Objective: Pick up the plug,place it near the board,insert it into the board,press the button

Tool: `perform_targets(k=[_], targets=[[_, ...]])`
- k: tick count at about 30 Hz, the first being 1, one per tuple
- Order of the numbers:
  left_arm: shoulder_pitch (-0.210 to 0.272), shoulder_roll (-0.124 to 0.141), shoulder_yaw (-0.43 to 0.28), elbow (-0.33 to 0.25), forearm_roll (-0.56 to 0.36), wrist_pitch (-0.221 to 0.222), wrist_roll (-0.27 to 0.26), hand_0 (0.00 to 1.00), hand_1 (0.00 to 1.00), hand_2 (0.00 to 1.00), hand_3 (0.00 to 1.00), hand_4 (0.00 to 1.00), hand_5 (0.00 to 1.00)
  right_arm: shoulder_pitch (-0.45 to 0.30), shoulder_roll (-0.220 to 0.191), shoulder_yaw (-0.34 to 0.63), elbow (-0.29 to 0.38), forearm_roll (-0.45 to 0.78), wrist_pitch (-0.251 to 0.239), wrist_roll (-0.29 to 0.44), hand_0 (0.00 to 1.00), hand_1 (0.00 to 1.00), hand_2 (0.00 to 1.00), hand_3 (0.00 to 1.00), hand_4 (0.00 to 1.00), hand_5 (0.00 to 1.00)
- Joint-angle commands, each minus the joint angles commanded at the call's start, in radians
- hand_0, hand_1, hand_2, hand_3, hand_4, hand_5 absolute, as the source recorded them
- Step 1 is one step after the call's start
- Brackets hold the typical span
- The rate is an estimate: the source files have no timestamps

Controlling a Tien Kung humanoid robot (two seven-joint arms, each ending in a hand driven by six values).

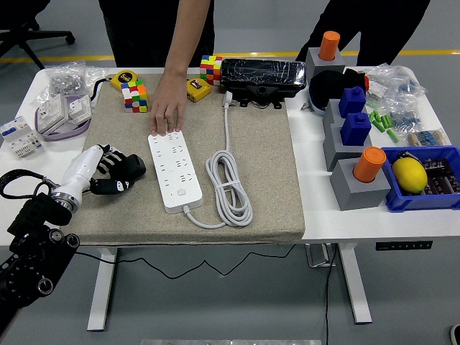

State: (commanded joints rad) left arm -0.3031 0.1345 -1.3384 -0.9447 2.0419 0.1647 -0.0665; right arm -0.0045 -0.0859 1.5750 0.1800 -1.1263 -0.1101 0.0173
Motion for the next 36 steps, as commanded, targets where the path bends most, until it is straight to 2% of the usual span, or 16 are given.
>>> perform_targets(k=[10,11,19,26,36], targets=[[0.001,0.003,0.002,-0.009,0.014,-0.004,0.011,0.395,0.463,0.443,0.514,0.770,0.002,-0.002,-0.002,0.000,0.000,0.001,0.000,0.000,0.832,0.802,0.790,0.811,0.998,0.998],[0.002,0.003,0.002,-0.011,0.015,-0.004,0.012,0.382,0.384,0.337,0.504,0.750,0.002,-0.002,-0.002,0.000,0.000,0.001,0.000,0.000,0.832,0.802,0.790,0.811,0.998,0.998],[0.003,0.008,-0.004,-0.042,0.013,-0.012,0.019,0.379,0.382,0.328,0.501,0.746,0.002,0.000,-0.006,-0.009,0.000,0.009,-0.001,0.001,0.832,0.802,0.790,0.811,0.998,0.998],[0.008,0.017,-0.001,-0.085,-0.001,-0.024,0.021,0.378,0.380,0.327,0.500,0.742,0.002,-0.003,-0.006,-0.008,0.000,0.008,-0.001,0.000,0.832,0.802,0.790,0.811,0.998,0.998],[0.016,0.030,0.020,-0.183,-0.038,-0.051,0.029,0.375,0.381,0.329,0.498,0.728,0.002,-0.003,-0.008,-0.009,0.000,0.010,-0.002,0.001,0.832,0.803,0.789,0.811,0.998,0.998]])
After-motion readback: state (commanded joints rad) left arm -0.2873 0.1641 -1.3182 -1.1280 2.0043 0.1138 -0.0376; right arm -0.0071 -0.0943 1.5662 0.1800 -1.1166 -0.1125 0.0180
